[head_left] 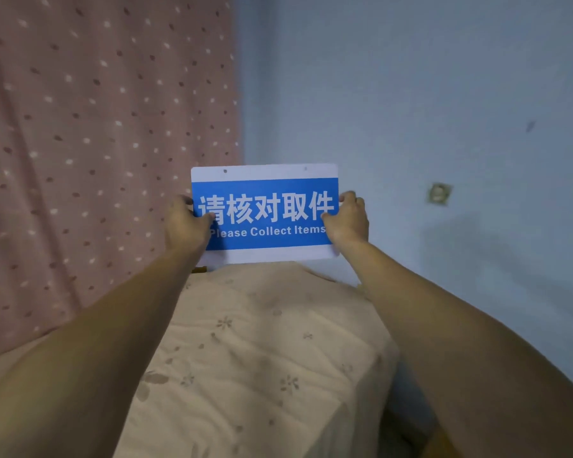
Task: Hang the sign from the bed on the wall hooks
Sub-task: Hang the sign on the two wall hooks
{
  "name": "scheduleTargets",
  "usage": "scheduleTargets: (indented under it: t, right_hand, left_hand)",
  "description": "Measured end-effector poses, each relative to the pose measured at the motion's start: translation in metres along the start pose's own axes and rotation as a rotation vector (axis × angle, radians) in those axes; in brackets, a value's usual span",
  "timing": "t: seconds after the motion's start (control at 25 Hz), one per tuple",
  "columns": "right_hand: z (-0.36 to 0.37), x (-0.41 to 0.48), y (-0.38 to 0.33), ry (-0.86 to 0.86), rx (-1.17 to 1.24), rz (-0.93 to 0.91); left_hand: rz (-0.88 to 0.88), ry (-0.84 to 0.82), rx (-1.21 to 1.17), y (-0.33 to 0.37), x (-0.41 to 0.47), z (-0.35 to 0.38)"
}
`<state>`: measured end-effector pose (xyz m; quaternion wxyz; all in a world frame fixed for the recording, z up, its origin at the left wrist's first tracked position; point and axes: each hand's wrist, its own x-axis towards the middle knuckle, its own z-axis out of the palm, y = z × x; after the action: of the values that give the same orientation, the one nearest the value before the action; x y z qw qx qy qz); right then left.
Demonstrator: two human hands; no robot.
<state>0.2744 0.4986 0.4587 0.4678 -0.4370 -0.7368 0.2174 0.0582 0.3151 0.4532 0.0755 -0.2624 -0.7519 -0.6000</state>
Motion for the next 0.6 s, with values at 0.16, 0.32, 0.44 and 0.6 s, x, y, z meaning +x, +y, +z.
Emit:
scheduleTargets:
  t: [0.16,0.32,0.44,0.6]
  right_hand:
    - [-0.097,0.029,0.078,0.126,-0.096,0.091]
    - [-0.200,0.064,0.163,0.269,-0.173,0.147]
    - [-0.238,0.072,0.189,0.288,-0.168,0.177]
    - [-0.308,0.089,0.251,0.375,-0.199,0.229]
  left_hand:
    - [0.058,-0.156,-0.087,0.056,-0.035,0.114]
    - [0.142,-0.267,-0.105,0.126,-0.084,0.234]
    - [0.141,-0.300,-0.136,0.150,-0.106,0.275]
    - [0.156,-0.406,-0.205,0.201,-0.152,0.359]
